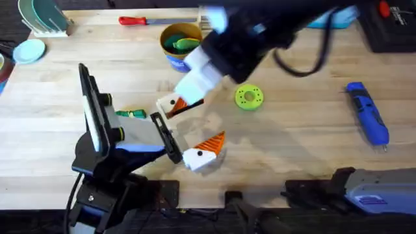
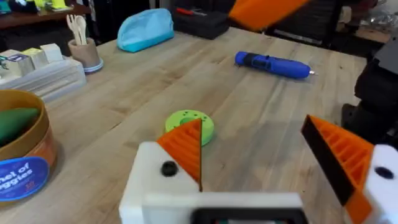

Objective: Pick up the gripper from the table and insert it into the empty holder that is missing its gripper. Then pick up a screw, insert it into the mounting hole, and use the screwdriver to tighten it. Finally, clean up the table by picking up the vegetable and placing it into the bucket.

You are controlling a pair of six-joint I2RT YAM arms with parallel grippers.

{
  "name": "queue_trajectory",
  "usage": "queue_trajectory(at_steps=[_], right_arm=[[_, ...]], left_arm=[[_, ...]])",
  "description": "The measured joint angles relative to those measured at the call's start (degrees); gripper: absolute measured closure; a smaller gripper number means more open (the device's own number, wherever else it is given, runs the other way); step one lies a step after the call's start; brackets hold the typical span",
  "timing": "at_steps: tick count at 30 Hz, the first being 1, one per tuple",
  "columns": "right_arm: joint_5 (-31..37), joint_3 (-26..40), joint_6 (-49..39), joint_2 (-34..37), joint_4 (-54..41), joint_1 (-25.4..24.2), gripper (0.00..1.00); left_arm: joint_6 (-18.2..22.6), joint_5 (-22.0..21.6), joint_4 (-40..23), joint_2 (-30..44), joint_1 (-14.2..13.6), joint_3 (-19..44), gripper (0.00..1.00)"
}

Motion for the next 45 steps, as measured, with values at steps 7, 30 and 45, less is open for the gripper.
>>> queue_trajectory(at_steps=[7, 30, 45], right_arm=[[-0.02, -1.98, 0.04, -6.06, -3.80, -7.44, 0.007], [-3.05, -40.75, 11.18, -45.38, 6.74, -10.13, 0.007], [-12.90, -41.44, -2.63, -45.37, 7.09, -10.13, 0.007]], left_arm=[[0.13, 0.00, 0.00, 0.00, 0.00, 0.00, 0.008], [0.15, 0.00, 0.00, 0.00, 0.00, -0.02, 0.007], [0.15, 0.00, 0.00, 0.00, 0.00, -0.02, 0.007]])
